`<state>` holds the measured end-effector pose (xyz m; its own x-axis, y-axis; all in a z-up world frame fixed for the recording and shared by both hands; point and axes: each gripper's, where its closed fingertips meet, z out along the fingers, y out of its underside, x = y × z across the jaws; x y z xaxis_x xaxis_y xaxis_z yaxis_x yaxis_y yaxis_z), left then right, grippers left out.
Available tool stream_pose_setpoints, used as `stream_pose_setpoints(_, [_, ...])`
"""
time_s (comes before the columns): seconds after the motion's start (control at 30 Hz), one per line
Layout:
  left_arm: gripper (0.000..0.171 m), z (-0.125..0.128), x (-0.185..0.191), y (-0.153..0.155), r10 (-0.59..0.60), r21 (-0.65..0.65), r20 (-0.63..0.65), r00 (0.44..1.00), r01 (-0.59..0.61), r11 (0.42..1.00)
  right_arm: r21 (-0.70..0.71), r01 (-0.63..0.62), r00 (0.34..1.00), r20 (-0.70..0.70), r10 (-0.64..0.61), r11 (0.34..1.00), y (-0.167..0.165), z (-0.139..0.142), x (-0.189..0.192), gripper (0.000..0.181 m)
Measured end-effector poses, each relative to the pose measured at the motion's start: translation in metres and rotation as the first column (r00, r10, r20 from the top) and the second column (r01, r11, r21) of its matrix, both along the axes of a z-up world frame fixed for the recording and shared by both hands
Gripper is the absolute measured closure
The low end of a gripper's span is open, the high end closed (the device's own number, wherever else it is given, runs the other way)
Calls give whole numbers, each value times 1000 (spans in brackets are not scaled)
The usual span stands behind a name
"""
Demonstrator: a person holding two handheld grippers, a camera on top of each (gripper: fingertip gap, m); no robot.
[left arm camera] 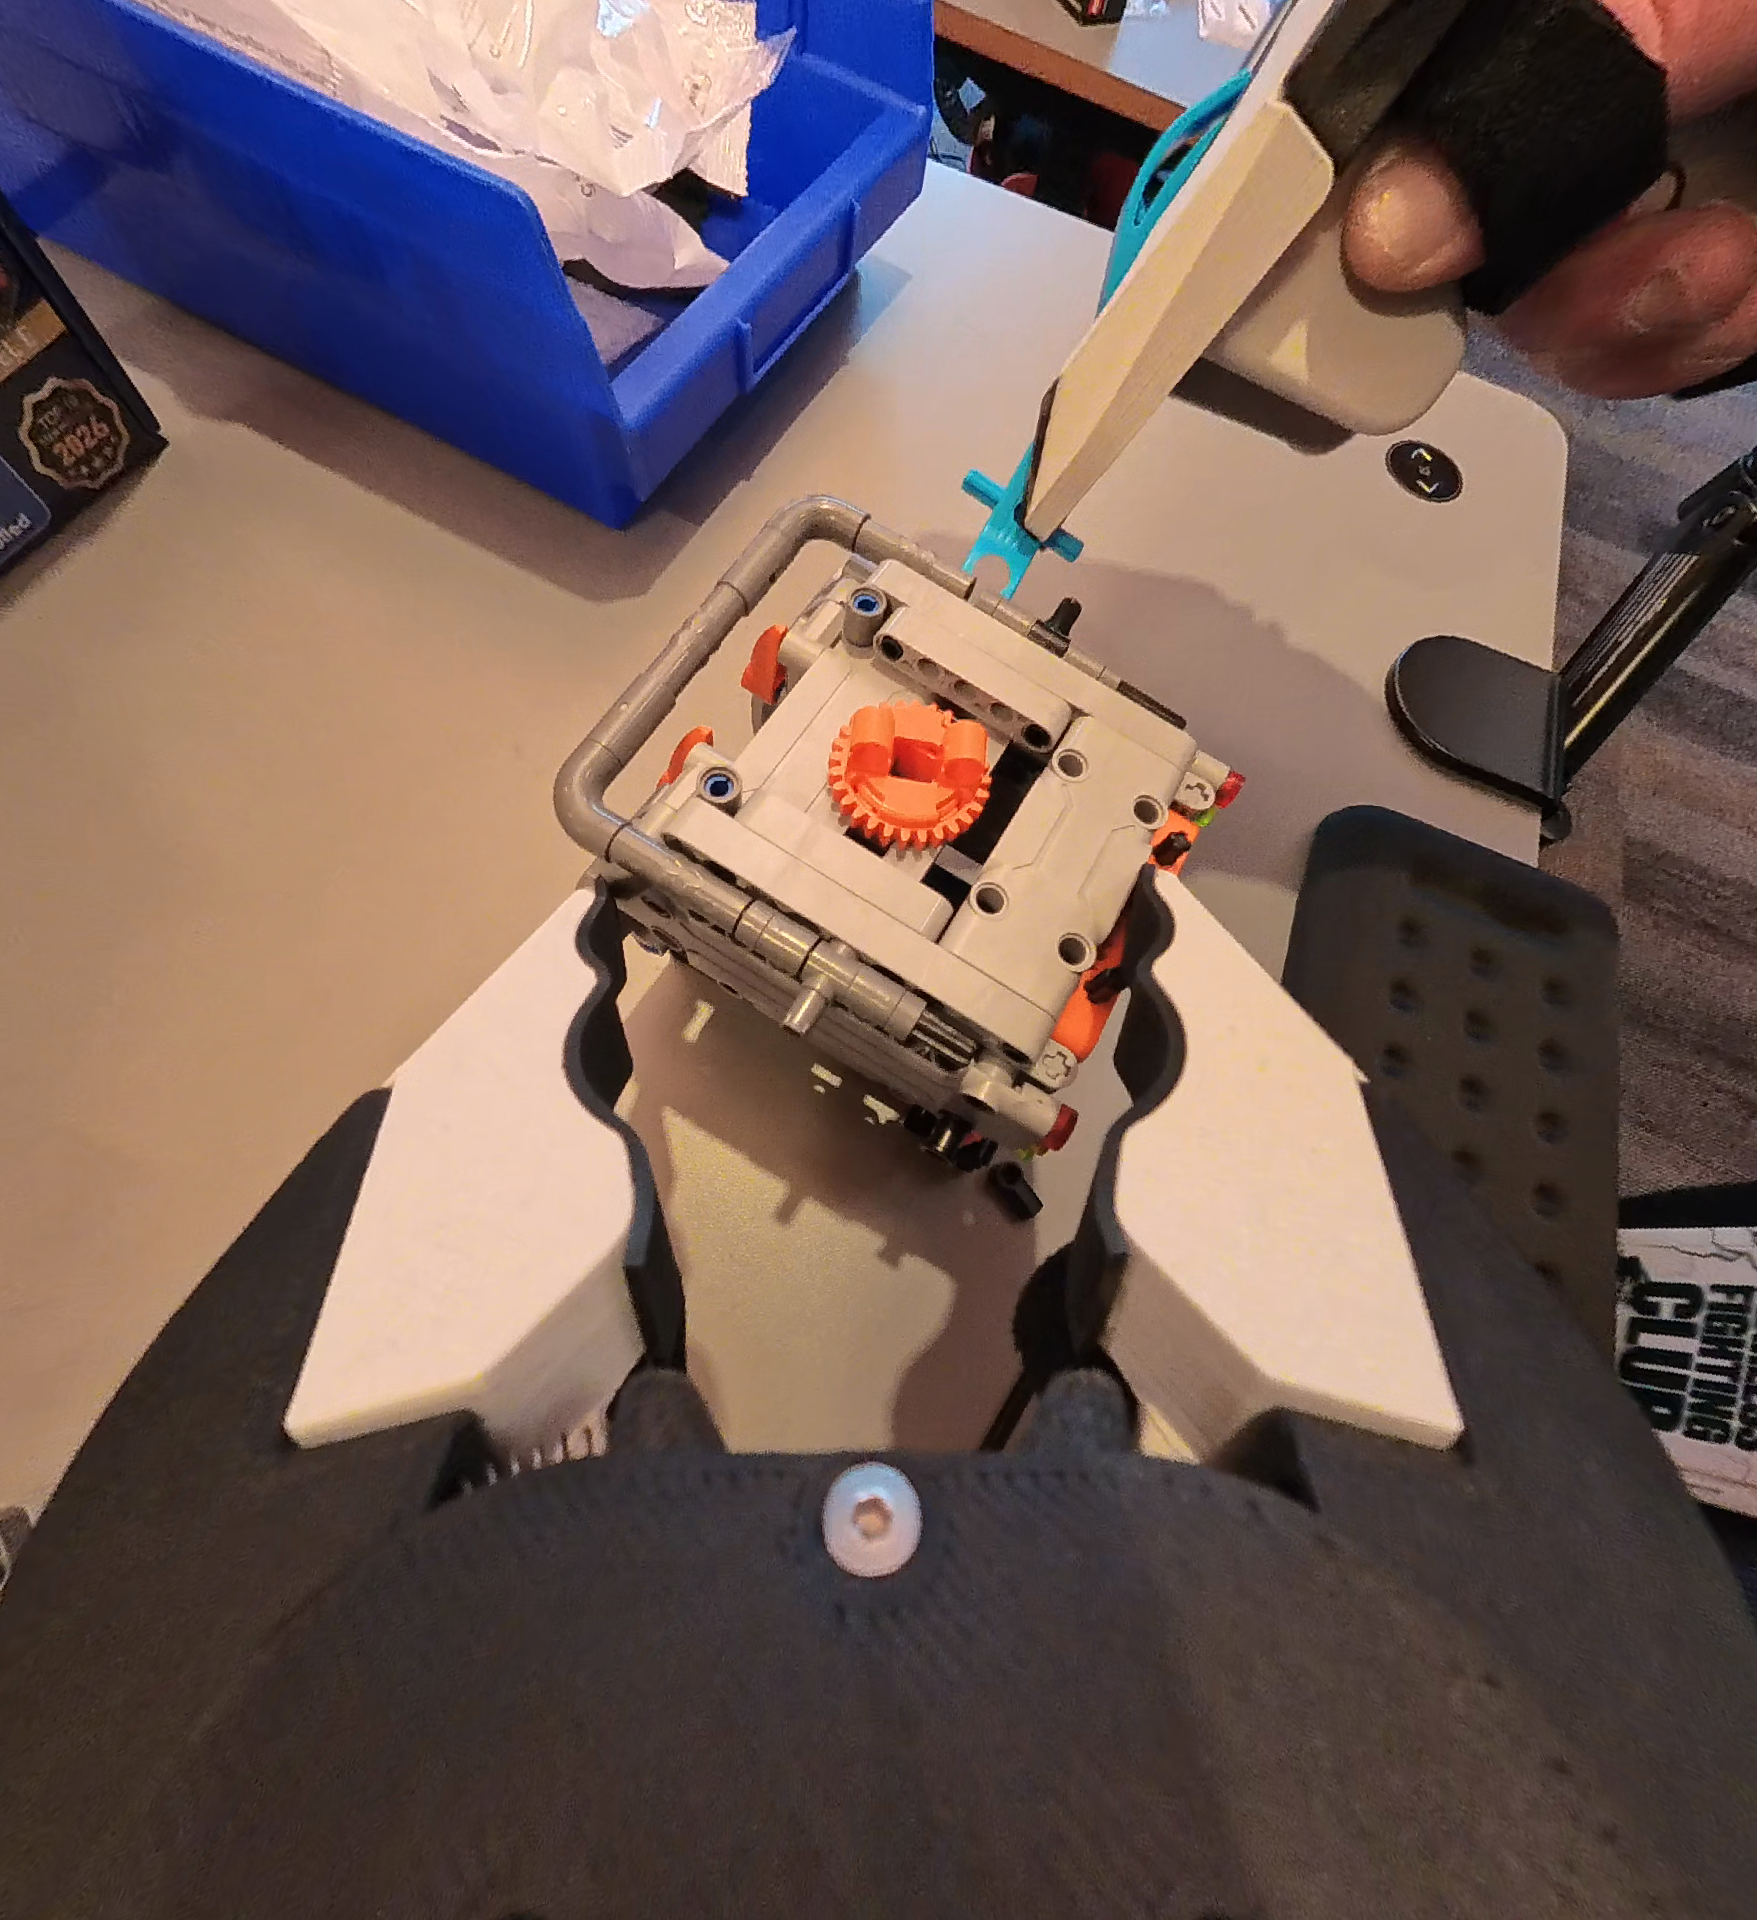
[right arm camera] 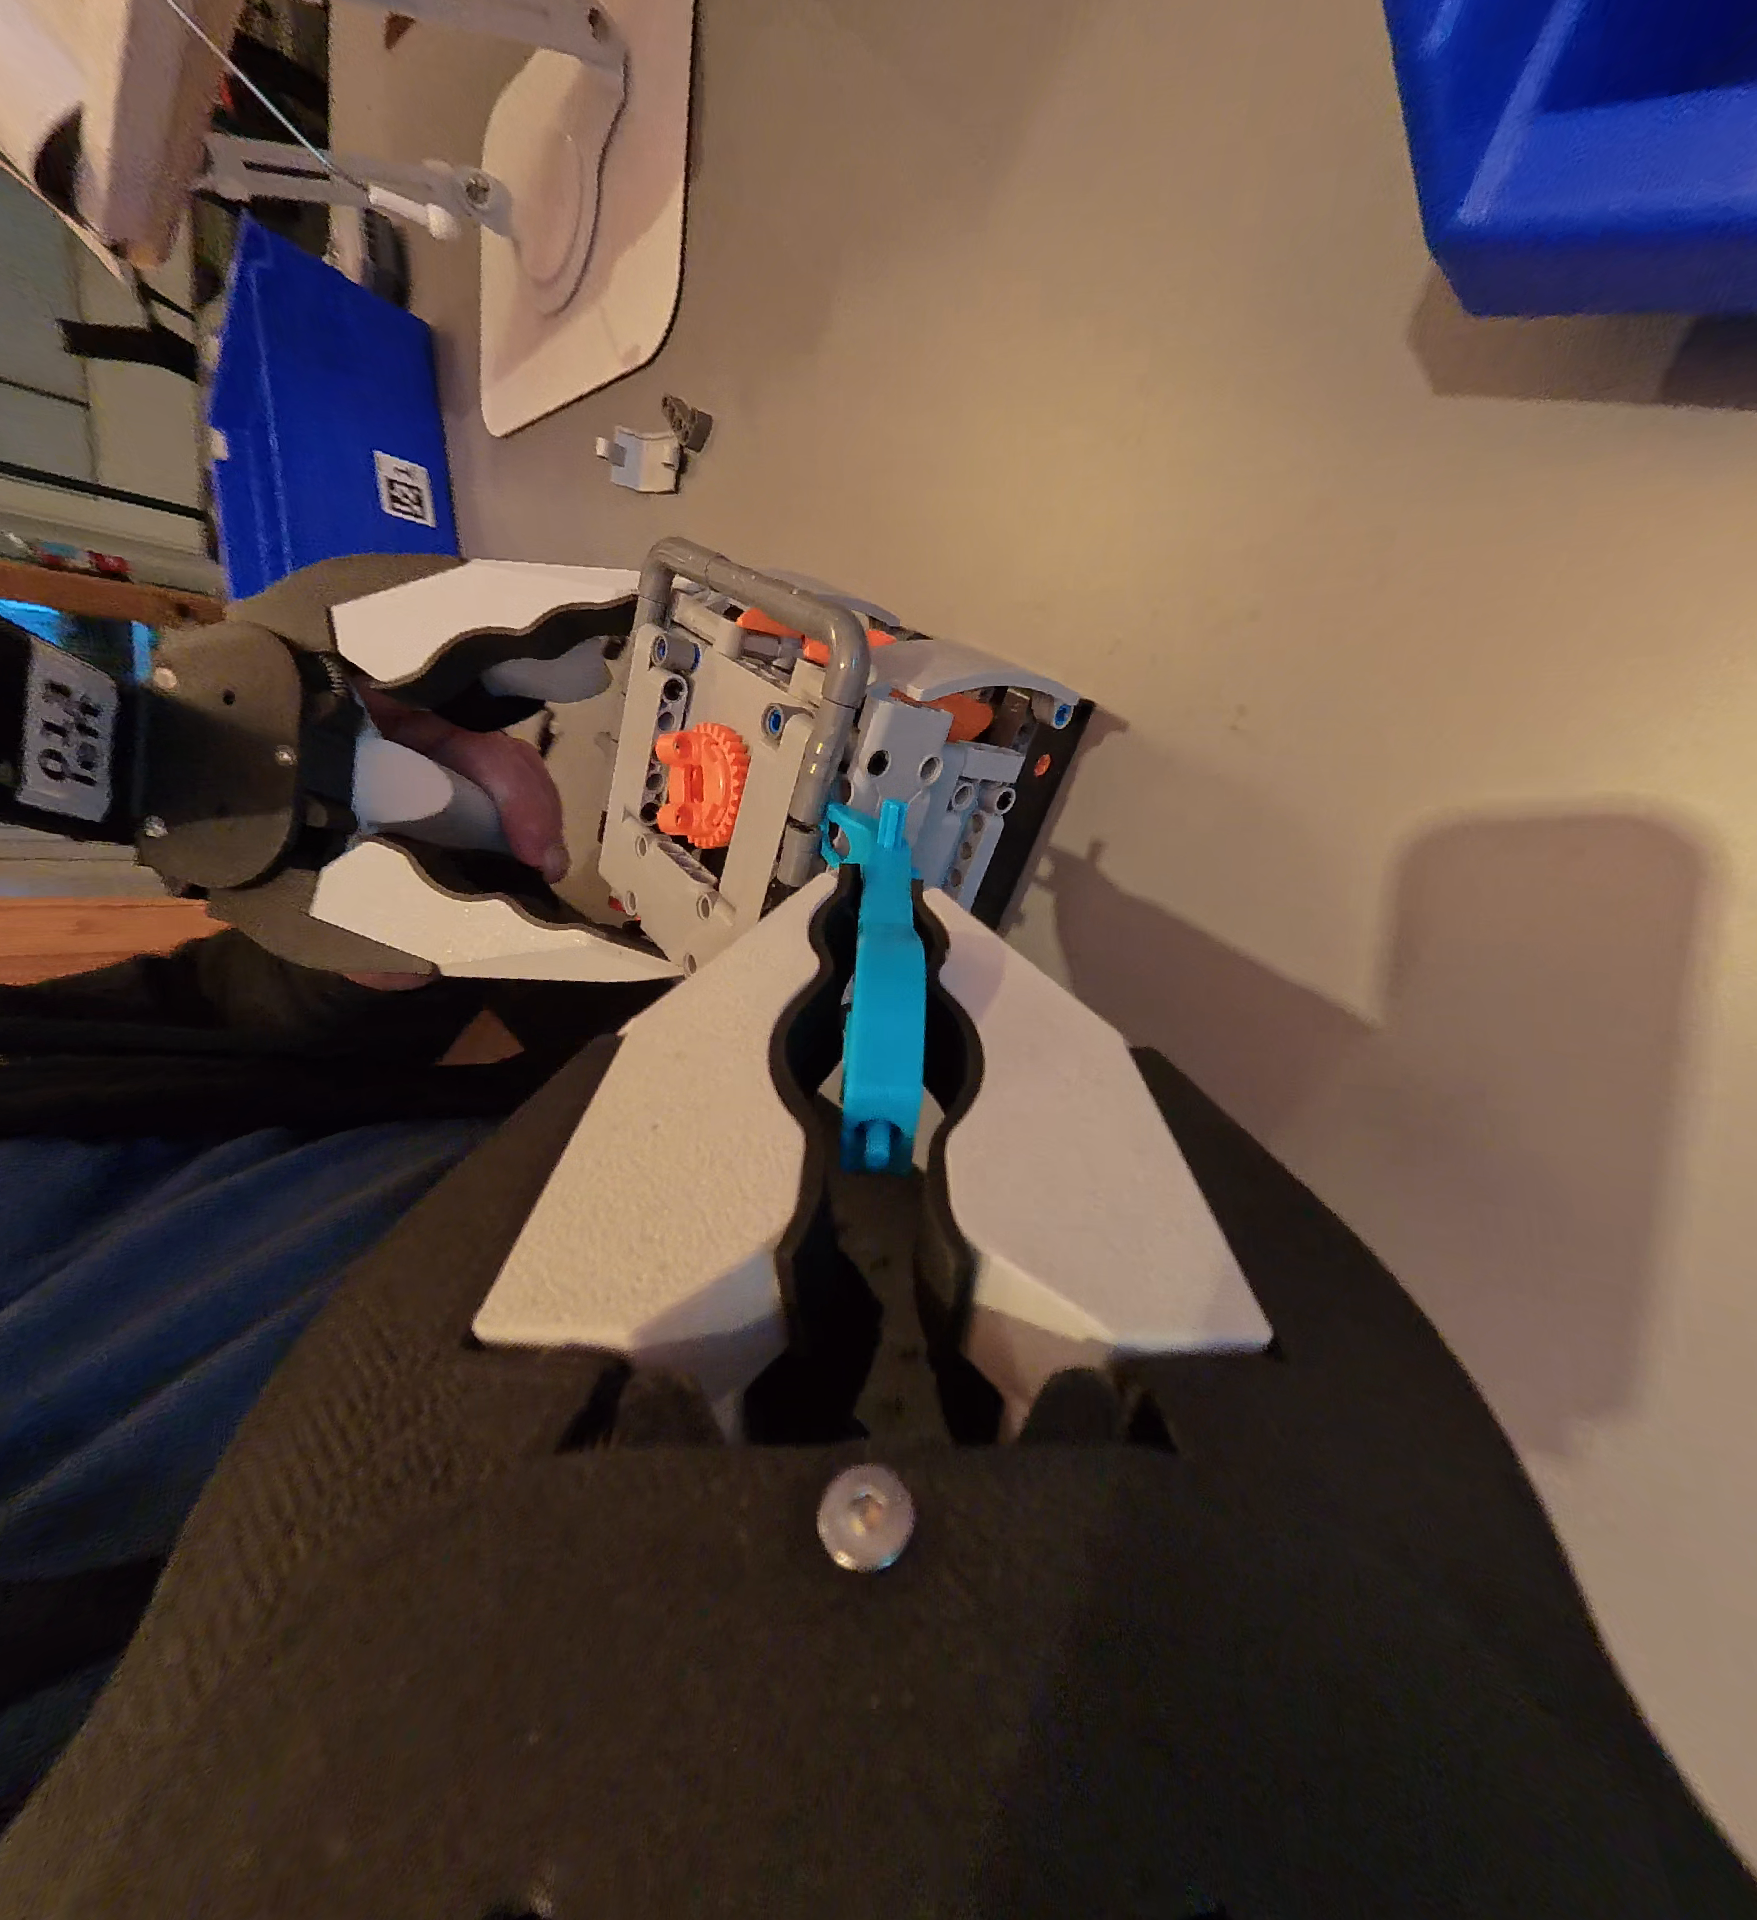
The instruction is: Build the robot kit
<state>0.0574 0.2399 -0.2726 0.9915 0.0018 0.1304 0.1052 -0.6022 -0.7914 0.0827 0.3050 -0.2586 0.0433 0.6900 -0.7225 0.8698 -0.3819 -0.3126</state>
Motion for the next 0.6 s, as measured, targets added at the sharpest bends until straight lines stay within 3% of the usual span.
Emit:
stream_pose_setpoints(0.17, [77,0,0,0,-5,10,4,1000,5,1000,-168,7,1000,19,-4,986,-1,-2,2,176])
stream_pose_setpoints(0.37, [77,0,-1,-1,-17,23,16,1000,16,1000,-271,-33,999,-45,22,962,-4,-4,2,176])
stream_pose_setpoints(0.6, [77,0,-2,-2,-25,34,29,999,24,999,-498,-40,992,-121,-24,866,-6,-8,2,176])
